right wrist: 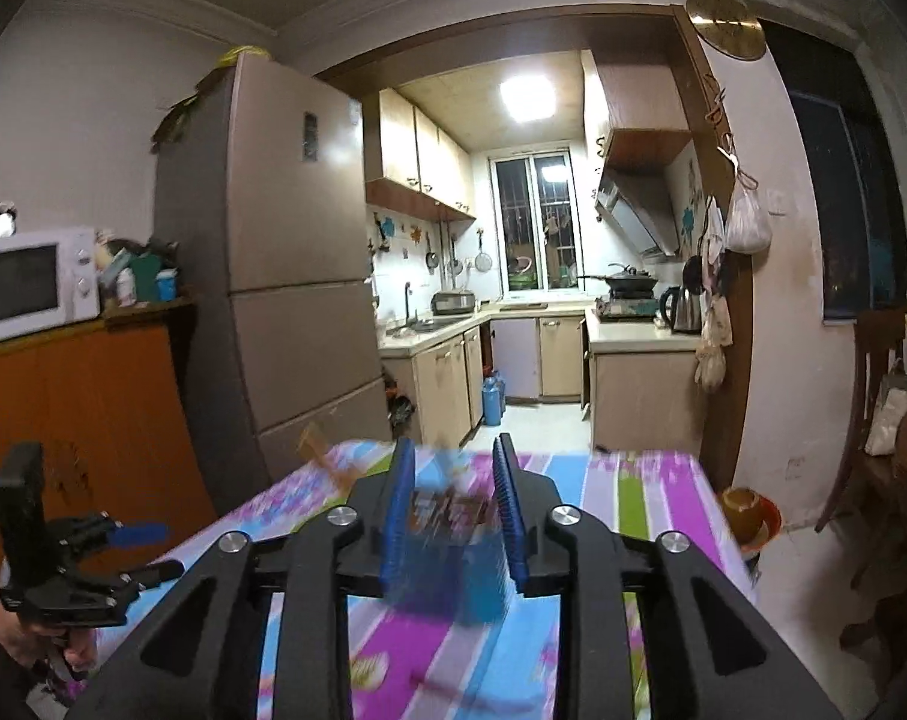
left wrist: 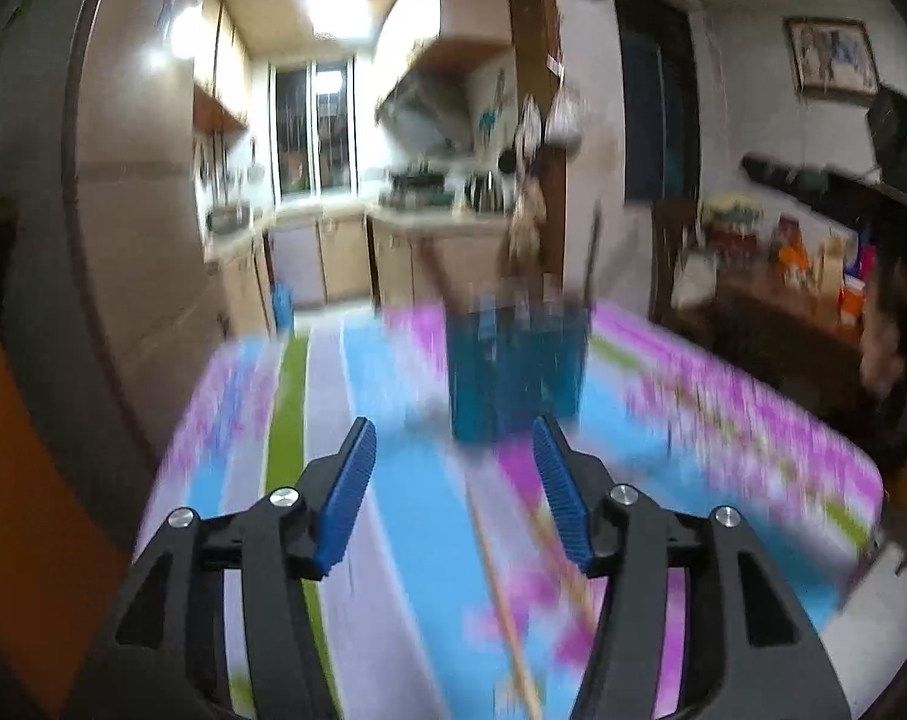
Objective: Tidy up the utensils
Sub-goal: 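Move both open grippers down to the last two chopsticks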
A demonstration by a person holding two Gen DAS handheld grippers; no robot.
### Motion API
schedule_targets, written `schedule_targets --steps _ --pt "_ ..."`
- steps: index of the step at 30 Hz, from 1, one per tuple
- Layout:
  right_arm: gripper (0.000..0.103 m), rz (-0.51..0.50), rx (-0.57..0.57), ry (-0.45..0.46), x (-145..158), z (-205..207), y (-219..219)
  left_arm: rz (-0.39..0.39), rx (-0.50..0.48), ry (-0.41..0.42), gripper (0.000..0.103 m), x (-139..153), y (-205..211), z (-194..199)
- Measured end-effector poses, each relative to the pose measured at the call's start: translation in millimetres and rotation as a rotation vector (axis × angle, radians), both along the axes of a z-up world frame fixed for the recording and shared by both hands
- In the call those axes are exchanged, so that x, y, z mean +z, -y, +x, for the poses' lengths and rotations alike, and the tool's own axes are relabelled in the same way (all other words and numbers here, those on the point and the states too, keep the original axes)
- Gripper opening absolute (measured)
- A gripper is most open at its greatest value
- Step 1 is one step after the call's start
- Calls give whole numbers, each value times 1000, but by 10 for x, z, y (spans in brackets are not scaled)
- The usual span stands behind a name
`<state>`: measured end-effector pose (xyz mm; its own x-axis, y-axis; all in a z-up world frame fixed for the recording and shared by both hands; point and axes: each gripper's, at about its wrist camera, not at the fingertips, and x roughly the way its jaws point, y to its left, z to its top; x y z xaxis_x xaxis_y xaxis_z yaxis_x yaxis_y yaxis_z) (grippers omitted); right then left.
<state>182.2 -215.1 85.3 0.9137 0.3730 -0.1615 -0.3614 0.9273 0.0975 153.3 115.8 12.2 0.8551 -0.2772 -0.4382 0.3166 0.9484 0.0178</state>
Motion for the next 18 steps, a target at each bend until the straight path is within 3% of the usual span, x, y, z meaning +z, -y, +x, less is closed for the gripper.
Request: schedule_targets --steps 4,11,13,14,16,18 --pt "30 0 -2 -50 -530 -483 -118 -21 -3 -122 56 -618 -159 -425" --pt "30 38 -26 -174 -1292 -996 -296 -39 -38 -172 56 -1070 -20 -779" --pt "30 39 -36 -185 -1359 -1052 -330 -45 -38 -173 50 -1155 -3 -812" --pt "30 33 -43 -185 -1396 -1085 -346 -47 -37 -179 41 -1204 8 -795" --pt "30 32 -52 -192 -1454 -1124 -369 -51 -25 -161 39 -1239 9 -792" --pt "30 28 -57 -198 -1506 -1143 -403 -52 -28 -157 29 -1233 40 -745"
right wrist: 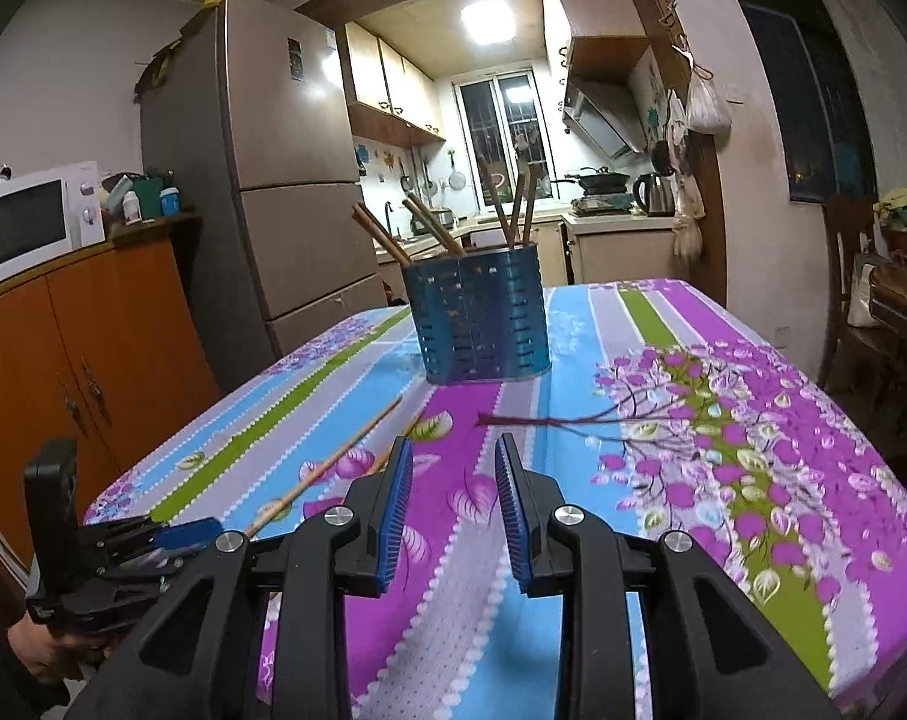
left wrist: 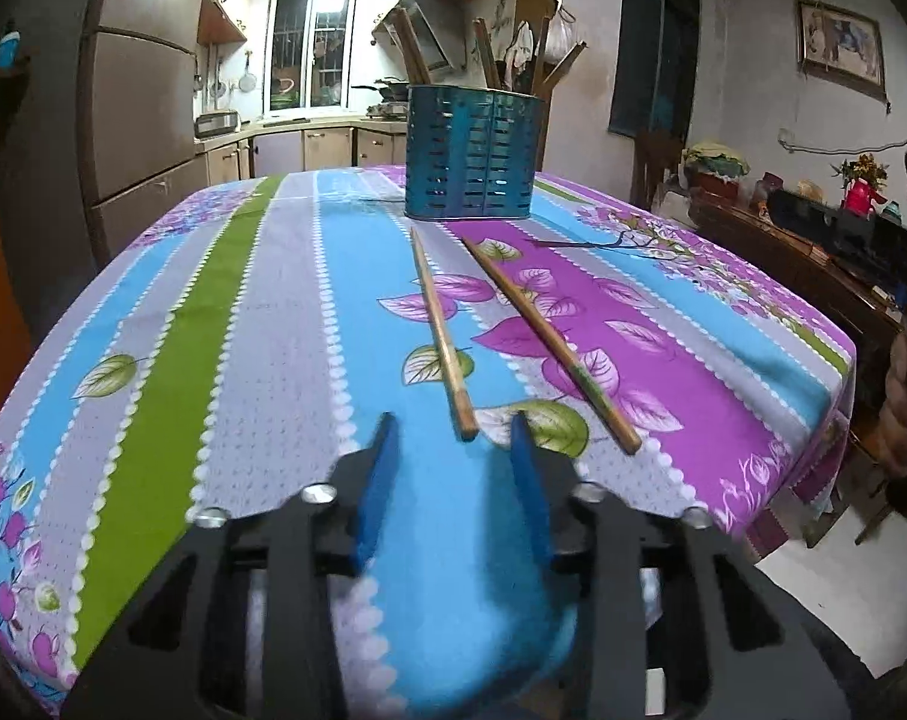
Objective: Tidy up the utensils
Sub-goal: 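Move both open grippers down to the last two chopsticks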
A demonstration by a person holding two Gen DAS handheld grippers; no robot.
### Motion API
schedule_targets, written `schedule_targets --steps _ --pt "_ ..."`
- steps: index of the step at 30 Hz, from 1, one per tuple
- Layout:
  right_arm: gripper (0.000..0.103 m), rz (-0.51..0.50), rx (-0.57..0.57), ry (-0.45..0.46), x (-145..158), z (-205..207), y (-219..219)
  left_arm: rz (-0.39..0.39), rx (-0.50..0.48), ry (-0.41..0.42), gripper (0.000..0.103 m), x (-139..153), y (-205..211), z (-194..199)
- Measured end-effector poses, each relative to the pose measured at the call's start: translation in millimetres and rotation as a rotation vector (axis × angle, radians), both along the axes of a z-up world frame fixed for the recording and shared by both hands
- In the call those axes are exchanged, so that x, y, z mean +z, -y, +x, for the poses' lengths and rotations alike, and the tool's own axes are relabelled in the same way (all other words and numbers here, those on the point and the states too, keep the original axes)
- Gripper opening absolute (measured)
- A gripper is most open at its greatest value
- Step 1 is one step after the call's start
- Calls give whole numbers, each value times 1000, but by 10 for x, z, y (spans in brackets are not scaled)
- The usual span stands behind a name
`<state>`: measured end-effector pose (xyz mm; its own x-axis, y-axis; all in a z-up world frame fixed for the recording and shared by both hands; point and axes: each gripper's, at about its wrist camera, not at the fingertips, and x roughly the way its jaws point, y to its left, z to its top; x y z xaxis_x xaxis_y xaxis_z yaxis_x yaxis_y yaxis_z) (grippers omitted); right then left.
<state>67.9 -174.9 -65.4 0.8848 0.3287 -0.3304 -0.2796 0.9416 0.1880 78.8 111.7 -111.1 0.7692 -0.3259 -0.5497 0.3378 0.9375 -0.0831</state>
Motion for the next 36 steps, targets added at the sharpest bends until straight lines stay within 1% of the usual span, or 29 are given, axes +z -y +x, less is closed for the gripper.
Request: schedule_targets --steps 2,7,13,14,18,22,29,33,36 --pt "30 3 7 -14 -41 -1 -34 5 -3 8 29 -14 42 23" --pt "30 -4 52 -57 -223 -43 -275 25 6 9 29 -3 146 125" --pt "30 -17 101 -95 -422 -108 -602 35 20 -28 29 26 135 252" --pt "30 -19 103 -97 -444 -123 -640 38 18 -29 28 23 131 256" --pt "30 -39 118 -107 -551 -193 -846 41 11 -32 18 11 79 270" --pt "30 -58 128 -107 -587 -201 -1019 44 -12 -32 18 8 52 268" --pt "29 -90 122 -128 -669 -107 -1234 16 -36 -38 18 5 7 276" --pt "25 -116 96 -127 -697 -73 -1280 7 -37 -39 18 2 4 276" --pt "14 -120 59 -123 -703 -40 -1249 10 -35 -36 18 2 18 265"
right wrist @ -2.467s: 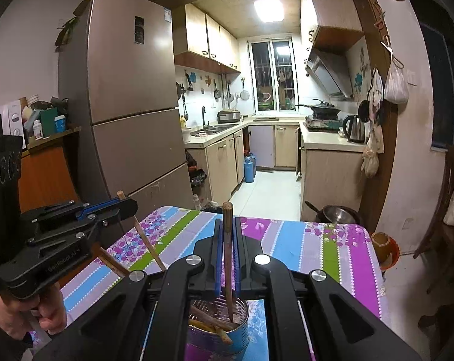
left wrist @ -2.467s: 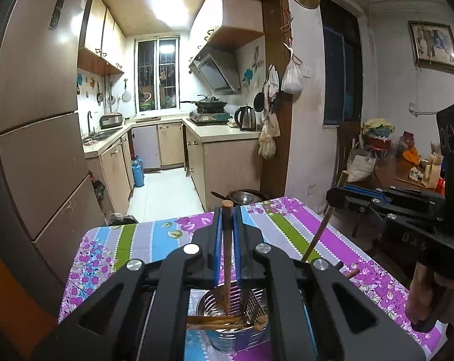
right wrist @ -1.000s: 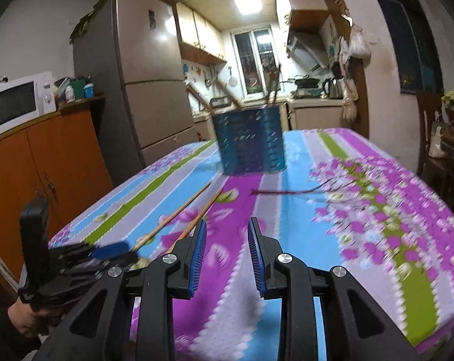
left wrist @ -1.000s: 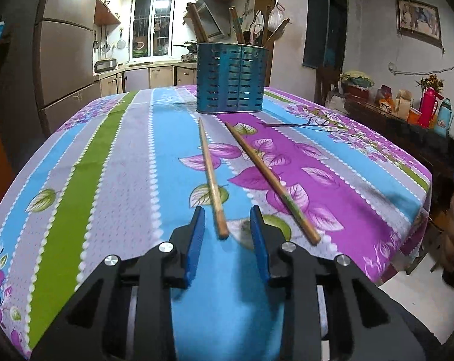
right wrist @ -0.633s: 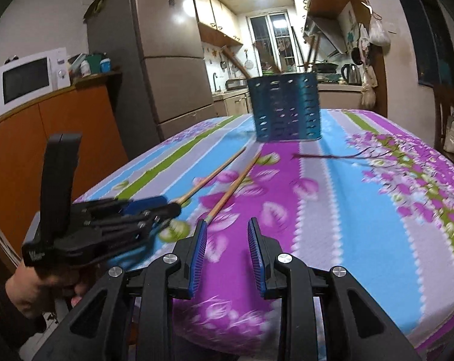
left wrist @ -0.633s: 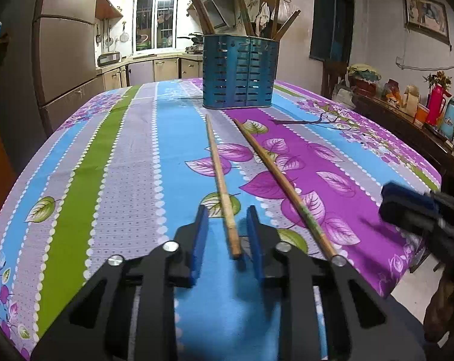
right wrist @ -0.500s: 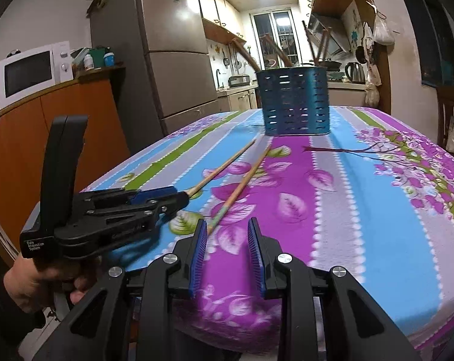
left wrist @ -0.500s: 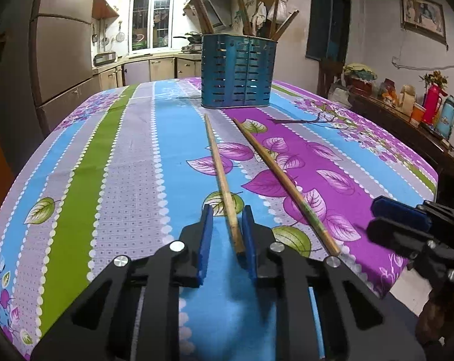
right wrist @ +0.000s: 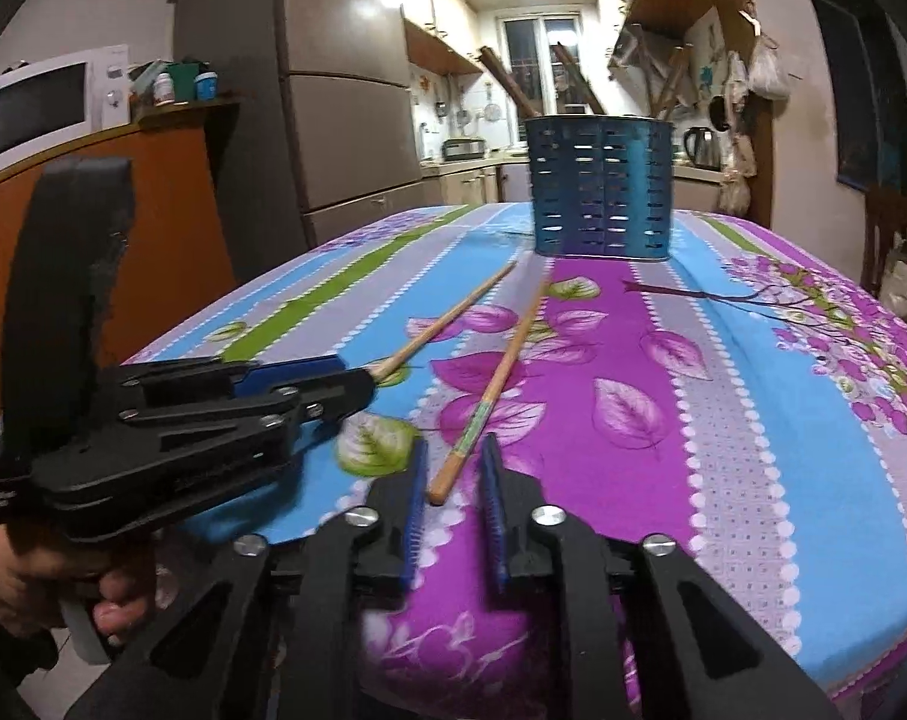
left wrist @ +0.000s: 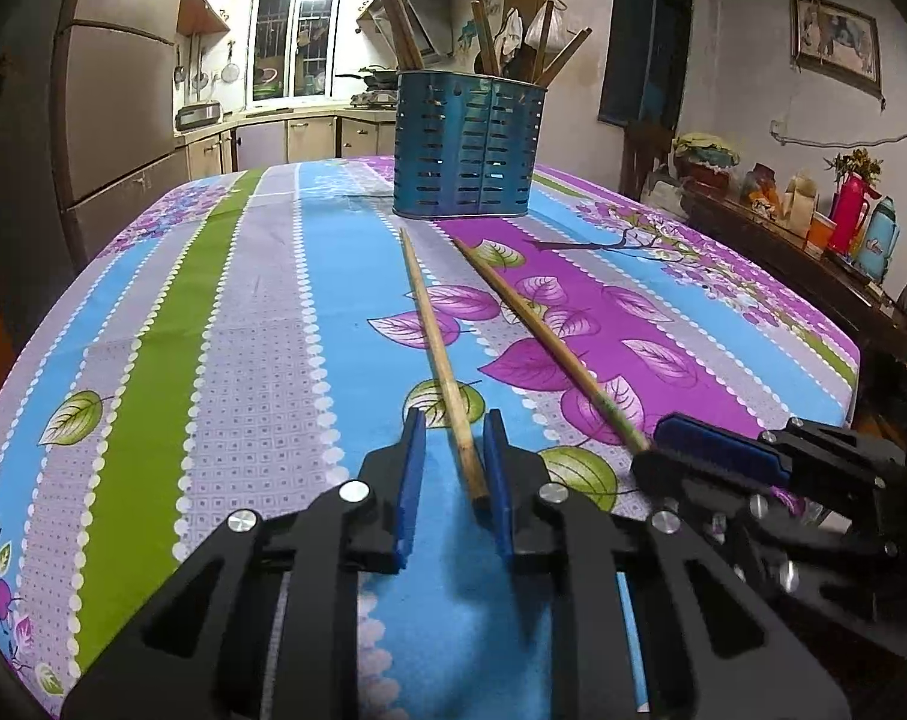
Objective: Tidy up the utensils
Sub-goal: 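Move both open grippers down to the last two chopsticks, then close the left gripper on a chopstick while the right gripper grasps the other, then lift both chopsticks upright and carry them above the blue holder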
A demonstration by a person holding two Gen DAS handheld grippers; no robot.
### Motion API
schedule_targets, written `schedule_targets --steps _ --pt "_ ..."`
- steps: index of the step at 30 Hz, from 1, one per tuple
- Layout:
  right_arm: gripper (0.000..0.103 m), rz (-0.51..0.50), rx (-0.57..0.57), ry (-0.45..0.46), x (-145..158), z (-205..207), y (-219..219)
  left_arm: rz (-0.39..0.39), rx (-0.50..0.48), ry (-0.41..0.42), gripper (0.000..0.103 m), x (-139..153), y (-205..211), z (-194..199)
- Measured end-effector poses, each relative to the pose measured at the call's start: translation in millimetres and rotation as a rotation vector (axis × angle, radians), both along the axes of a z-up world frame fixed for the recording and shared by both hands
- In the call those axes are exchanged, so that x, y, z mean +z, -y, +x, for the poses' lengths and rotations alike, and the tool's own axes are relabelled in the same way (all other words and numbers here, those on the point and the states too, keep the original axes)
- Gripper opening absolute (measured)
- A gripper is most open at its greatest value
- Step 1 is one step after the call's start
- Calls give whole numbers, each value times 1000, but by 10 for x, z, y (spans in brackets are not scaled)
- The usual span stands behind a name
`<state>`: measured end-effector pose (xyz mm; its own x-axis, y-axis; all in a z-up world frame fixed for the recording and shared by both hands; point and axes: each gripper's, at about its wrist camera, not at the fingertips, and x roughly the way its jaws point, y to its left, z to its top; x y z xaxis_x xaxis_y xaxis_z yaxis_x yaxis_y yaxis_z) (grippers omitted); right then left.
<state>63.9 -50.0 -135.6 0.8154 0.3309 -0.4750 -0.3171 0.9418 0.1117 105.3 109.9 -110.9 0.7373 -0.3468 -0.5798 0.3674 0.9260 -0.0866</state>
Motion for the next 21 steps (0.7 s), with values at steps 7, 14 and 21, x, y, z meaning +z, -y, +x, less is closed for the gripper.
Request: schedule_targets --steps 7,14,21 --pt "12 9 -49 27 -39 30 29 15 5 12 18 3 21 -16" --pt "12 -3 -64 53 -63 44 9 45 34 43 6 -9 73 -70" --pt "9 48 -81 53 -48 58 101 55 62 86 5 -39 102 -132"
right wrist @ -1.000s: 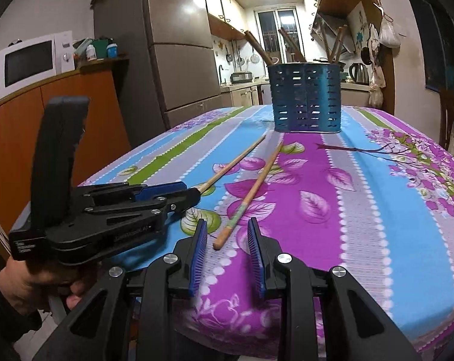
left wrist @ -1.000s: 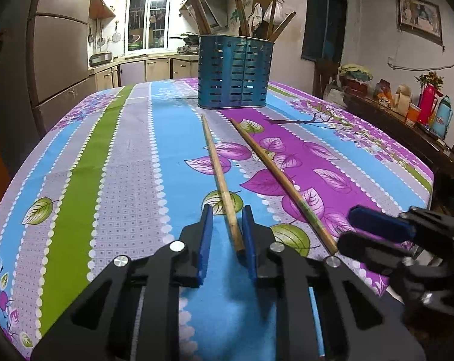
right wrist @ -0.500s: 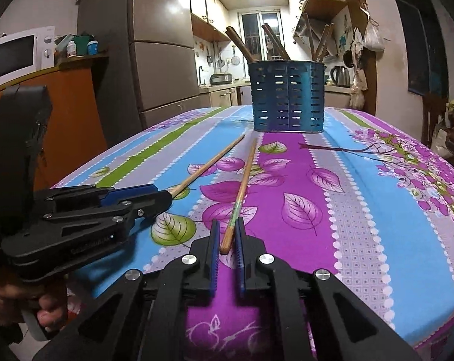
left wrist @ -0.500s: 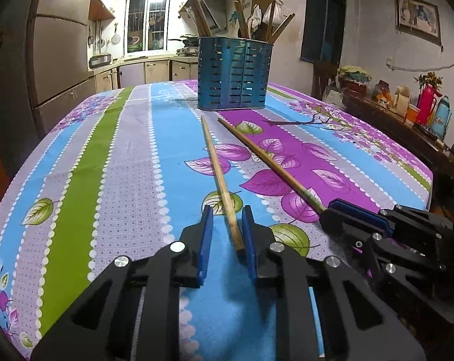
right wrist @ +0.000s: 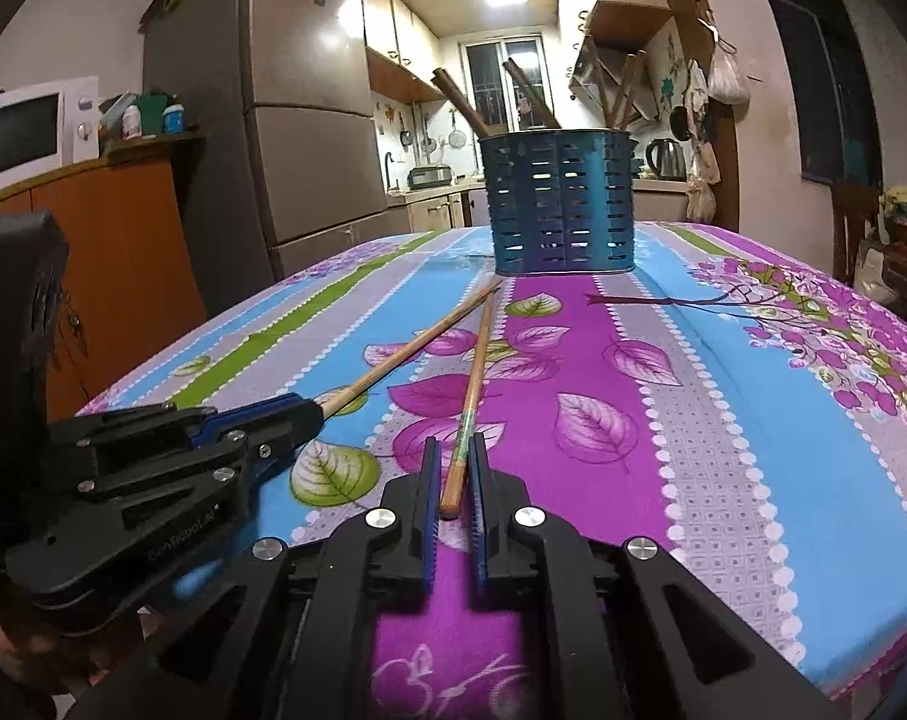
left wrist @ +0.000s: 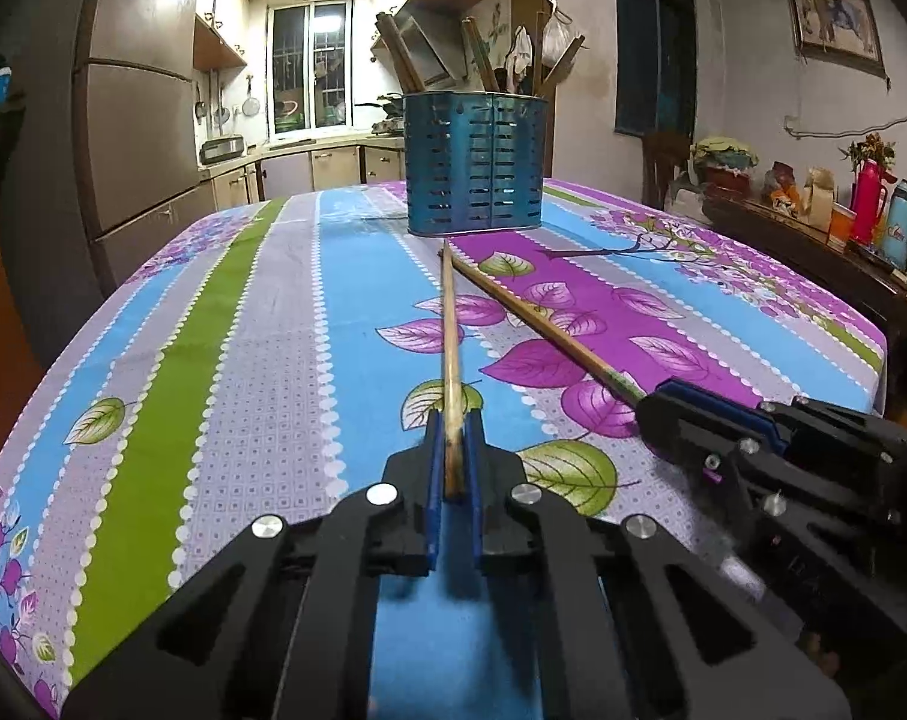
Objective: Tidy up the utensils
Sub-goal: 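Lift both chopsticks upright and carry them above the blue holder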
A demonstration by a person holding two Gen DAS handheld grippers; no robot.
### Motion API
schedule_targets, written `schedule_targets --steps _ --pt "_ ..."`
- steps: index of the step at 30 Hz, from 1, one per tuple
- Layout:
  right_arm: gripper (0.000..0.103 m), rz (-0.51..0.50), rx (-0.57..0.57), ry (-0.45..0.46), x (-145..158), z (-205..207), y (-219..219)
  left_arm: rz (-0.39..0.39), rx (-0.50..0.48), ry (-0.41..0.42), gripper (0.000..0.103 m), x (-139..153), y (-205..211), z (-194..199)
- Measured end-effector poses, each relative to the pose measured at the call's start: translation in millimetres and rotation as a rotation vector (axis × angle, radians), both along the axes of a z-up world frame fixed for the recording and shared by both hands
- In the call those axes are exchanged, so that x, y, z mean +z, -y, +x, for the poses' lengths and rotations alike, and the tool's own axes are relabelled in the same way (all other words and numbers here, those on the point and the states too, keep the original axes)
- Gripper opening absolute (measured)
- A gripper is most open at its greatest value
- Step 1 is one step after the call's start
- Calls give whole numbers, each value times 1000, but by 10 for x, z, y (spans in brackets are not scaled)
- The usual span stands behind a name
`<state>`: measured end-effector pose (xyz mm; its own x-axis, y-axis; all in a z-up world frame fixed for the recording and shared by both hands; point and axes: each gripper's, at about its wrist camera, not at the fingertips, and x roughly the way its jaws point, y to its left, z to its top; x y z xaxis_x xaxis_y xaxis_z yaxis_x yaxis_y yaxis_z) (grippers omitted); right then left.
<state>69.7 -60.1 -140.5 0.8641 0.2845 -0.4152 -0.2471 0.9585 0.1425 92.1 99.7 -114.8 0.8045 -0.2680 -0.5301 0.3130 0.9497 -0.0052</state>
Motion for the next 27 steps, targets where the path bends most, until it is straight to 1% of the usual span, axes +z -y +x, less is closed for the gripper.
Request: schedule_targets --steps 4,8,13,18,23,27 --pt "7 0 -11 19 96 -41 120 0 -1 0 5 29 -5 -8" --pt "7 -30 -21 71 290 -165 281 -3 -5 41 5 175 17 -74" --pt "7 -57 -25 191 709 -355 513 -19 -30 134 5 478 83 -186" --pt "7 -81 7 317 1187 -411 706 -28 -38 260 5 873 197 -172" --pt "7 -78 37 389 1558 -246 901 -38 -39 377 5 1239 343 -79" --pt "7 -89 53 409 1725 -121 999 -40 -38 430 5 1454 479 41"
